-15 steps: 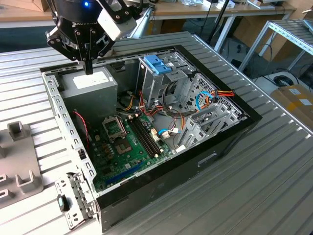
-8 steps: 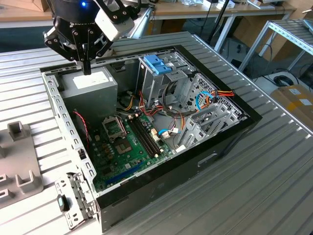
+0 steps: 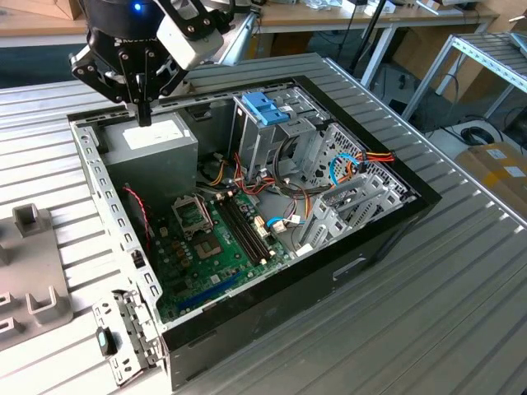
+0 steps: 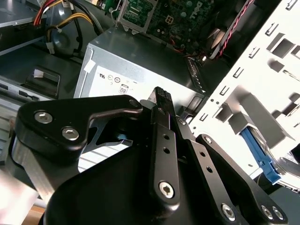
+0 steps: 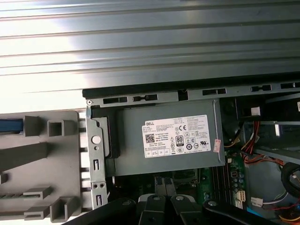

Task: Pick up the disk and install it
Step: 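Reach for the disk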

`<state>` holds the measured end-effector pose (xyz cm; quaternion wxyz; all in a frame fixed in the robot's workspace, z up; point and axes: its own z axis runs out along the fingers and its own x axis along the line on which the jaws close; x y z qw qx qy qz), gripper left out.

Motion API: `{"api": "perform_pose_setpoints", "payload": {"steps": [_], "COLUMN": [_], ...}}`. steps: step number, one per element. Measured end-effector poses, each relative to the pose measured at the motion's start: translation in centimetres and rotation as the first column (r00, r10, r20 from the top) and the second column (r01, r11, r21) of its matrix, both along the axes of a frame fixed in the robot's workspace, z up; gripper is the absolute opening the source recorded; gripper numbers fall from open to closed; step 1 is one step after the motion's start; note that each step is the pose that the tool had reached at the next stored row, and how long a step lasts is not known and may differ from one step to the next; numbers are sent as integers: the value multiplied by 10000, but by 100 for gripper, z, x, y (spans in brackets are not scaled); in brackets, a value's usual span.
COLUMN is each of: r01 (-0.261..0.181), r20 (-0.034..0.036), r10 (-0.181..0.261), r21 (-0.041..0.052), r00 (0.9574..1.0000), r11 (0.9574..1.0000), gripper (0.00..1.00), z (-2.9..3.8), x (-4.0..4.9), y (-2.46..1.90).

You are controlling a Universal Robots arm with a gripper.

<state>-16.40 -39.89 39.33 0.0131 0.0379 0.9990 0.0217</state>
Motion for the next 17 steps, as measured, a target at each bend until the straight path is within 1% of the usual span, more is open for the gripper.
{"api": "perform_pose_setpoints", "payload": {"steps": [17], "r01": [0], "r20": [0], "r10": [0], "r21": [0], "r00": [10000], "r11": [10000], "gripper": [10], "z": [0], "x": [-68], "y": [0]}}
